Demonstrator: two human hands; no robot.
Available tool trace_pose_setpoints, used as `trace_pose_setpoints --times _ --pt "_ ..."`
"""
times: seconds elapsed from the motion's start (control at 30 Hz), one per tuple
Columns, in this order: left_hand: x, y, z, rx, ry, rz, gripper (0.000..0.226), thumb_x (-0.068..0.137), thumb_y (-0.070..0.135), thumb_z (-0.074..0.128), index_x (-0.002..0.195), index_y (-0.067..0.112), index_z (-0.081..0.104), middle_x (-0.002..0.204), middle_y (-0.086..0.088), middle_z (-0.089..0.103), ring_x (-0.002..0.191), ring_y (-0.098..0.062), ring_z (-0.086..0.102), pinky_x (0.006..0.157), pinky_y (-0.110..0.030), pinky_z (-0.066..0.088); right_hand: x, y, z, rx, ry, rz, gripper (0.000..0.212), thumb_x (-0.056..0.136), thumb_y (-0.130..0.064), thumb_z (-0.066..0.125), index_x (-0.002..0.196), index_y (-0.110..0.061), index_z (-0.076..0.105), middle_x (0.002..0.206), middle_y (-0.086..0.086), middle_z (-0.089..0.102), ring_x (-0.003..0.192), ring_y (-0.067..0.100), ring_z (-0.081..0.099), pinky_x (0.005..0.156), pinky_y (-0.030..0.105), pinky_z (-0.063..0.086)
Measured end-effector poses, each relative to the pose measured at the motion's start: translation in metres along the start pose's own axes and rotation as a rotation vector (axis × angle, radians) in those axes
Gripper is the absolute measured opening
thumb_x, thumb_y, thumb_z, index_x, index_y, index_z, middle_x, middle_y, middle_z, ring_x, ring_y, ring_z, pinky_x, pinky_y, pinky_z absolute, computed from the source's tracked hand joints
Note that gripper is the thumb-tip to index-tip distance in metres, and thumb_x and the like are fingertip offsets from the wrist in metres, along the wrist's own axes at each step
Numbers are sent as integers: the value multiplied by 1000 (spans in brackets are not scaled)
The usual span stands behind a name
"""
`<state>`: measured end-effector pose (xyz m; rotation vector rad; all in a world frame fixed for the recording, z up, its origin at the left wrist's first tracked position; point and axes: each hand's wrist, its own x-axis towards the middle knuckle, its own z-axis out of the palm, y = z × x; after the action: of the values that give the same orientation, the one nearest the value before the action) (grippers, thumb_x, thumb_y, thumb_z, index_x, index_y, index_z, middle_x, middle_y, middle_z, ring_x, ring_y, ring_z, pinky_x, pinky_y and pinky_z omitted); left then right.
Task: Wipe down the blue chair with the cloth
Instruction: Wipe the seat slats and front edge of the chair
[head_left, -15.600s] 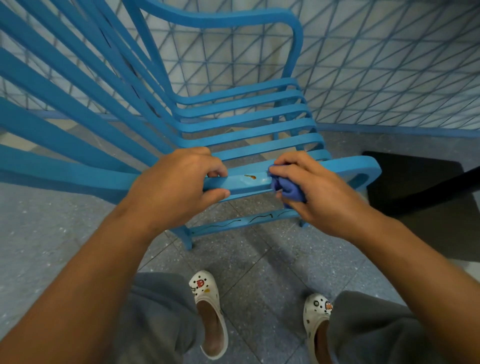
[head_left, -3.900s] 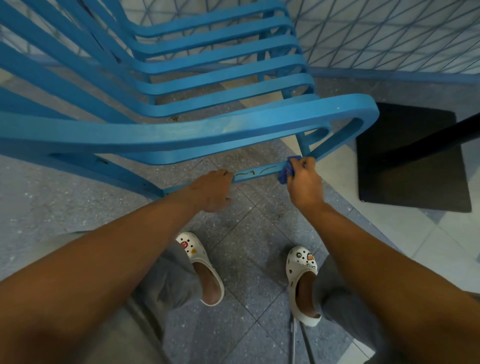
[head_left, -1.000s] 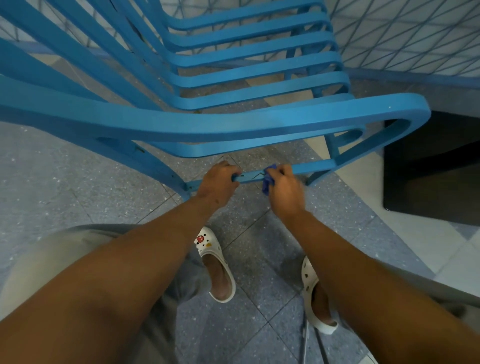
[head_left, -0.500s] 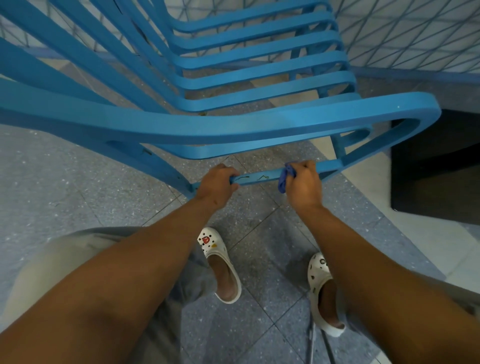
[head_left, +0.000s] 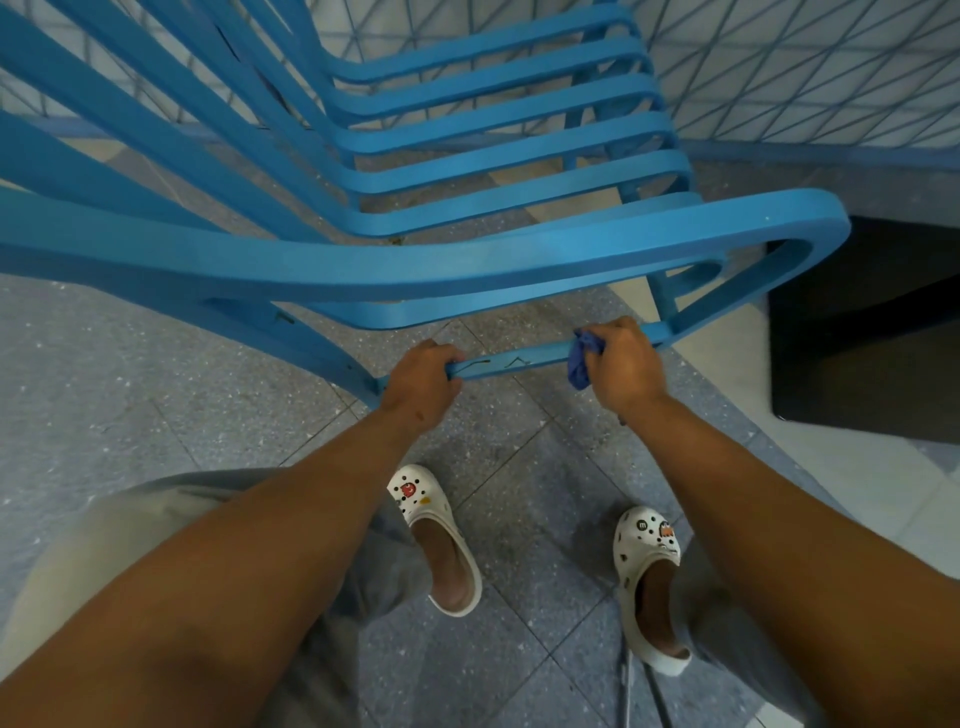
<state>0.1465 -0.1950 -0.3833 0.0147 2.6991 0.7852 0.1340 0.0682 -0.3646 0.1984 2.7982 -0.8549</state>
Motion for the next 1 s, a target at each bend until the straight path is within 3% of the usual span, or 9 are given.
trace_pose_setpoints --times 0.13,0.3,0.43,0.53,0.6,0.7,0.8,0.9,1.0 --pt "-1 2 1 -17 11 -33 27 92 12 72 118 17 71 109 -9 62 98 -24 60 88 -36 51 -16 -20 24 -80 52 -18 18 100 -9 55 100 -5 72 116 13 57 87 35 64 81 44 57" --pt "-1 3 1 -28 8 -44 27 91 12 72 117 16 71 109 -9 62 98 -24 60 88 -36 50 -24 -34 40 -199 -143 -295 28 103 -19 56 129 -11 65 128 9 55 102 30 62 90 43 56" --pt "-2 -1 1 -21 14 -41 27 93 14 71 120 15 70 110 -10 62 99 -24 60 86 -33 49 -10 -12 12 -246 -145 -354 19 101 -22 60 112 -16 75 116 8 61 99 32 64 87 40 53" --pt "-2 -2 2 -25 26 -52 25 93 15 71 118 16 71 106 -7 60 96 -22 59 82 -30 47 3 17 -6 -316 25 -201 30 98 -28 64 124 -15 70 118 13 62 106 37 58 93 46 47" --pt "-1 -2 3 -27 28 -52 23 92 15 71 115 16 71 104 -6 59 94 -21 59 81 -28 46 2 22 -3 -343 89 -141 34 96 -33 67 123 -12 70 117 15 62 107 39 54 93 48 43" --pt "-1 -3 4 -36 24 -50 22 92 14 72 113 16 72 105 -7 60 94 -22 59 82 -30 49 -4 1 21 -245 118 -141 27 98 -26 65 119 -11 74 115 14 63 108 37 53 94 46 43" --pt "-1 -3 3 -41 27 -39 20 92 14 71 111 18 72 103 -7 60 93 -21 59 81 -31 48 -15 -34 54 -87 67 -185 22 99 -16 62 116 -12 76 113 12 65 108 33 55 91 48 48" --pt "0 -5 1 -35 26 -13 22 91 12 71 112 17 73 104 -9 62 93 -23 59 84 -34 50 -23 -51 73 -15 30 -338 14 95 -7 68 104 -4 78 101 16 68 94 38 62 81 51 52" --pt "0 -8 0 -54 23 -11 24 90 9 71 114 15 73 106 -10 64 96 -24 61 87 -38 52 -20 -40 61 -23 37 -403 11 94 -10 71 100 -5 79 98 13 69 90 34 63 79 50 53"
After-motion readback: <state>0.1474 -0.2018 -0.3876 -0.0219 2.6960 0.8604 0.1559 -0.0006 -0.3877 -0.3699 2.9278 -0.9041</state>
